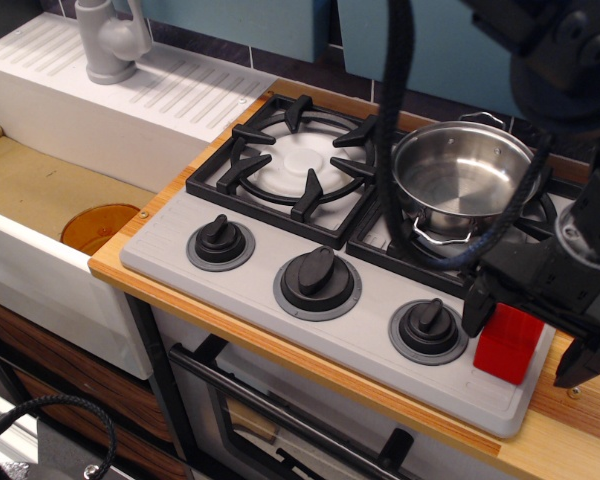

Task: Put redcube in pan and put pan on stove

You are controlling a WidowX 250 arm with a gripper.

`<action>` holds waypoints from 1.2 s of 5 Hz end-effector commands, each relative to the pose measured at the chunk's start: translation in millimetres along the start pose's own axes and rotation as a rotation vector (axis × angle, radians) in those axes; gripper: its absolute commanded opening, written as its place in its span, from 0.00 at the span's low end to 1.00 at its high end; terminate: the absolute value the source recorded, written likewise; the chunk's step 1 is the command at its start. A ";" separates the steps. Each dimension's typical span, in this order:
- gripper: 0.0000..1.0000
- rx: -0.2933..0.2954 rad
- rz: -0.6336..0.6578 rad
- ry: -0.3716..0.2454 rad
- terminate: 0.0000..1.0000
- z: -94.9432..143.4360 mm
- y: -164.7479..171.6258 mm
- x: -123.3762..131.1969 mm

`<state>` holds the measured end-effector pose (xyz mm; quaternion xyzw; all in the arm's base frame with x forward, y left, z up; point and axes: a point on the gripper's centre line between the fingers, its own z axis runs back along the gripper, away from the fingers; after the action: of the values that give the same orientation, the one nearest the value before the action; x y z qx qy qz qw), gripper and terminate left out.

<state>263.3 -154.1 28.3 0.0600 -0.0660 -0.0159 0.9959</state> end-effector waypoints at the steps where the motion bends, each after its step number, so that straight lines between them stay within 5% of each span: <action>1: 1.00 -0.035 -0.005 -0.037 0.00 -3.8 3.4 8.3; 2: 0.00 -0.039 -0.003 -0.027 0.00 -6.2 2.8 7.0; 4: 0.00 -0.015 -0.008 -0.007 0.00 8.7 6.9 4.1; 6: 0.00 0.027 -0.011 0.054 0.00 55.2 13.3 6.6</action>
<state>254.2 -142.8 61.2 0.0966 -0.0006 -0.0212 0.9951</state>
